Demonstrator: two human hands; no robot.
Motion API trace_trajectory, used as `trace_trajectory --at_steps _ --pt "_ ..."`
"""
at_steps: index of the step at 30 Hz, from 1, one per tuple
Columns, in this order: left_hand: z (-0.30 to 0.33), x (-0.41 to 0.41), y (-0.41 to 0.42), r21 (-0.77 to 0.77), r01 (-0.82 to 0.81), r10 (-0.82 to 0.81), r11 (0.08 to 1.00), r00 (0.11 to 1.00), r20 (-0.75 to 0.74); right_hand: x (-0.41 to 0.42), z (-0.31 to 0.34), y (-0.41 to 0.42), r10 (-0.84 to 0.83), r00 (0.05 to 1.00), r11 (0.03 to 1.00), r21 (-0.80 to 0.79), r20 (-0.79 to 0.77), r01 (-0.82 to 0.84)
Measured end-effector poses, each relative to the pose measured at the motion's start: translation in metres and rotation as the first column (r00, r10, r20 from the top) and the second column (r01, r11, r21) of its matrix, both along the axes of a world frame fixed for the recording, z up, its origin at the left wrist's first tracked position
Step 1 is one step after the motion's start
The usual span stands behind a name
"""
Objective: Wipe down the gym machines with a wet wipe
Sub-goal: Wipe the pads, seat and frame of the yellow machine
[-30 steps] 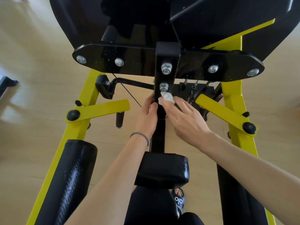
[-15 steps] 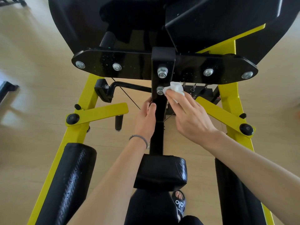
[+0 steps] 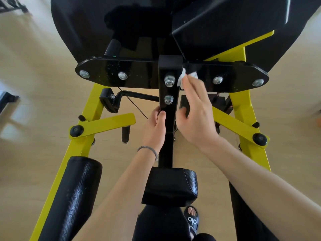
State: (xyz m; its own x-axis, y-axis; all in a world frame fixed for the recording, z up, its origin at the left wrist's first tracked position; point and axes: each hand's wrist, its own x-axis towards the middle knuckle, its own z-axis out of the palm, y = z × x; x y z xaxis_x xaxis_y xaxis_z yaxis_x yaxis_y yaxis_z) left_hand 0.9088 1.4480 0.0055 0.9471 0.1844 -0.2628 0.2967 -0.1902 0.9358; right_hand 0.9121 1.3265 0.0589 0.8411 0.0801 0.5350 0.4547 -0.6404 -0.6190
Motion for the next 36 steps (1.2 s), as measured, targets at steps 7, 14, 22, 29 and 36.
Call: trace_trajectory --at_steps 7,14,22,29,36 --pt "0.075 0.013 0.017 0.062 -0.274 0.210 0.960 0.844 0.493 -0.006 0.014 0.023 0.025 0.997 0.996 0.086 0.080 -0.032" --pt "0.125 0.033 0.014 0.493 -0.233 -0.241 0.838 0.653 0.718 -0.014 -0.015 0.015 0.036 0.998 0.998 0.048 0.045 -0.038" --pt "0.130 0.071 -0.008 0.719 -0.187 -0.472 0.669 0.640 0.606 0.001 -0.013 -0.024 -0.041 0.998 0.977 -0.208 0.052 0.051" --pt "0.113 0.074 -0.010 0.690 -0.237 -0.409 0.683 0.659 0.631 0.020 -0.011 -0.041 -0.044 0.974 0.693 -0.695 0.223 0.191" --pt "0.111 0.074 -0.011 0.653 -0.251 -0.376 0.714 0.649 0.661 0.024 -0.004 -0.042 -0.008 0.977 0.650 -0.742 0.211 0.165"
